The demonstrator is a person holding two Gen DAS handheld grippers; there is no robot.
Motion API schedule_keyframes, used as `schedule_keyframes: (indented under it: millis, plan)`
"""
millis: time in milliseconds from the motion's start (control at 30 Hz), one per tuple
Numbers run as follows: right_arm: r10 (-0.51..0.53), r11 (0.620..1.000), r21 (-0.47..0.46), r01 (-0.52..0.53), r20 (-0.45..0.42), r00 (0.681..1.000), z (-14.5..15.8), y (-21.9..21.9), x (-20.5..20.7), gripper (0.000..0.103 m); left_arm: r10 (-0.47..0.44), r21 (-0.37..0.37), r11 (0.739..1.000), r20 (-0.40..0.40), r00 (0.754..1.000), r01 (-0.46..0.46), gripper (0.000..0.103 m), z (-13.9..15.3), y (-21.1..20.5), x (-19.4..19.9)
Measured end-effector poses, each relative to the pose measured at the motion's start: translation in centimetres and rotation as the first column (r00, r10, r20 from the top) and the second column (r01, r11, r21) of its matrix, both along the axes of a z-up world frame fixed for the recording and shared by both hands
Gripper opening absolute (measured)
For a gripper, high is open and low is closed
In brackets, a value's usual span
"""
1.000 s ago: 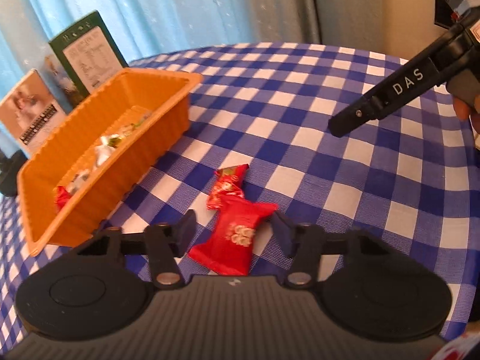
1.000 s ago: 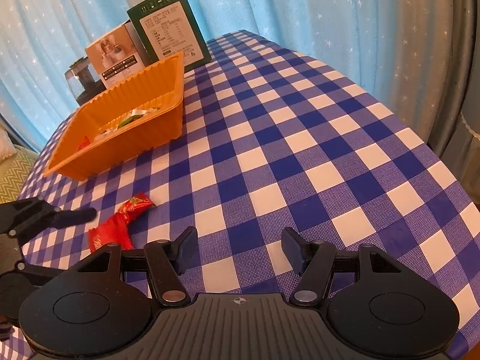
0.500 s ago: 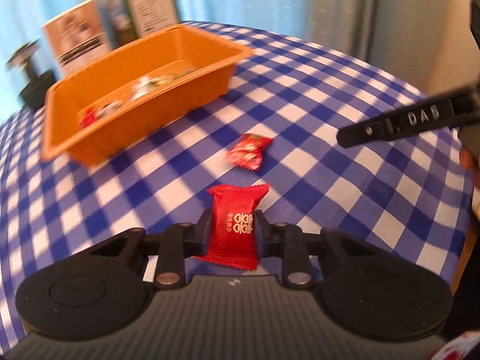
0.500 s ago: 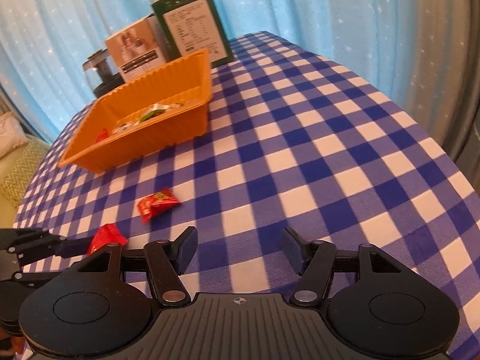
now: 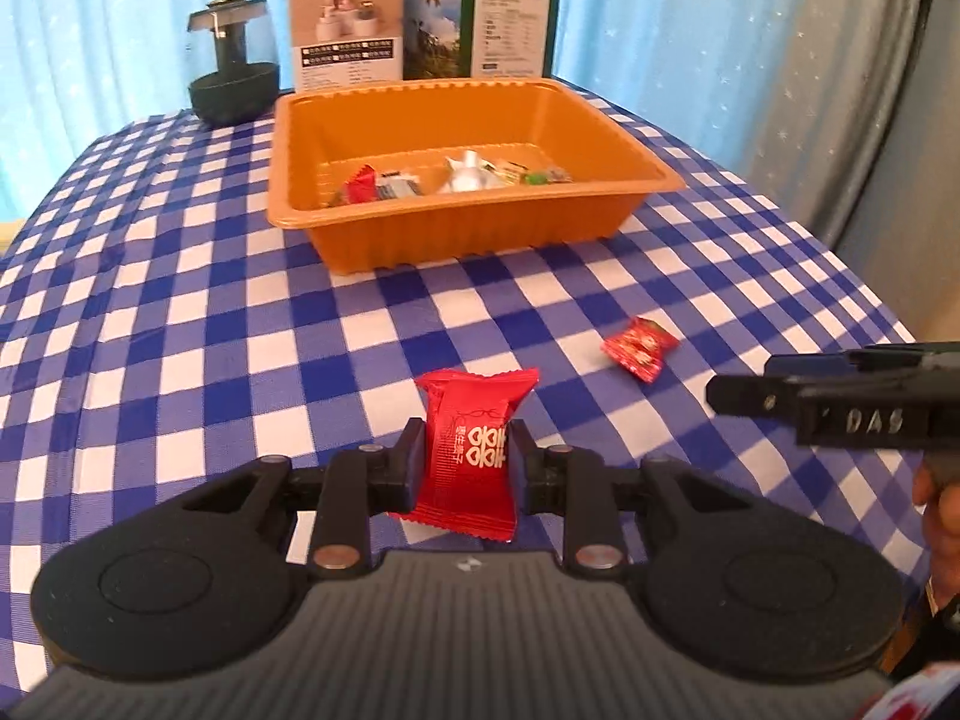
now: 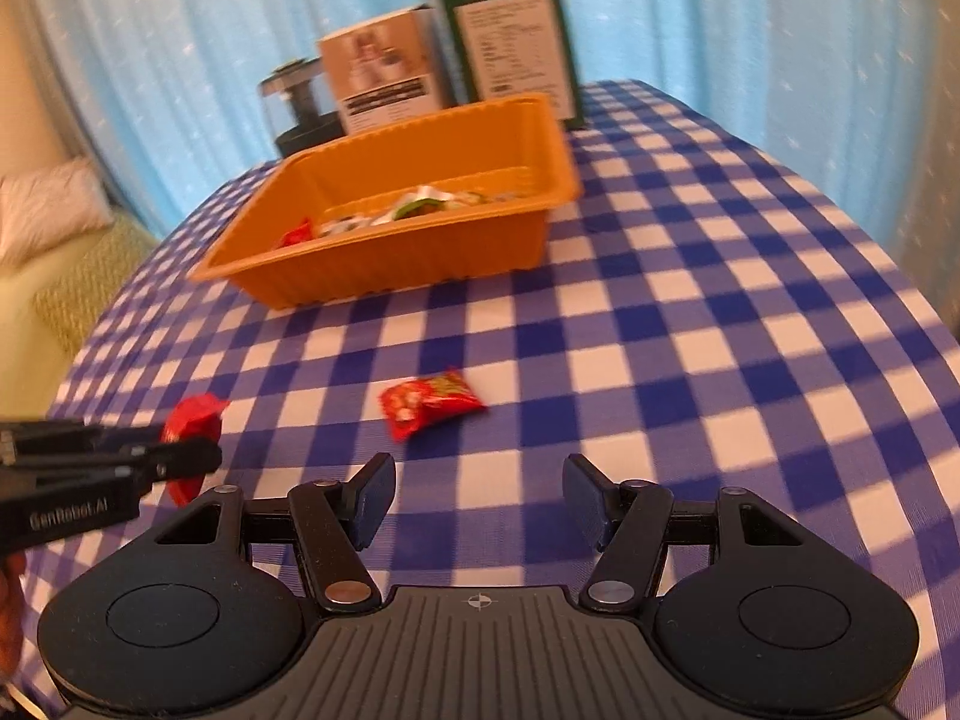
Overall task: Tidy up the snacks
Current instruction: 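Grasp the large red packet with the left tool while the right tool approaches the small red candy, then close the right tool on the small red candy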
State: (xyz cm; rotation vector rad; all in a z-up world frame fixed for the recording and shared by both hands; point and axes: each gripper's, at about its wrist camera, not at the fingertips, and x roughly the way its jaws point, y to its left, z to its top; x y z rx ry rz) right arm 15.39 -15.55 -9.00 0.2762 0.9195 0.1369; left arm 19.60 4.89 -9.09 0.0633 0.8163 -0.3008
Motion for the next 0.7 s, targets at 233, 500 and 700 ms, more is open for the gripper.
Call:
schedule_keyframes:
  millis: [233, 500, 700]
  plan:
    - [0.097, 0.994, -0.064, -0.094, 0.042, 0.994, -1.4, 2.4, 2.1, 0.062, 0.025, -0.049, 0.998, -0.004, 1.000, -0.026, 0.025, 0.1, 0.9, 0.6]
    - [0.129, 0.989, -0.085, -0.122, 0.080, 0.988, -2.4, 2.8, 4.4, 0.061, 0.029, -0.059, 0.998, -0.012, 0.999, -0.030, 0.025, 0.0, 0.9, 0.9]
    - [0.177, 0.977, -0.132, -0.165, 0.078, 0.981, -3.1, 3.4, 4.8, 0.042, 0.015, -0.060, 0.998, -0.013, 1.000, -0.016, 0.025, -0.2, 0.3, 1.0]
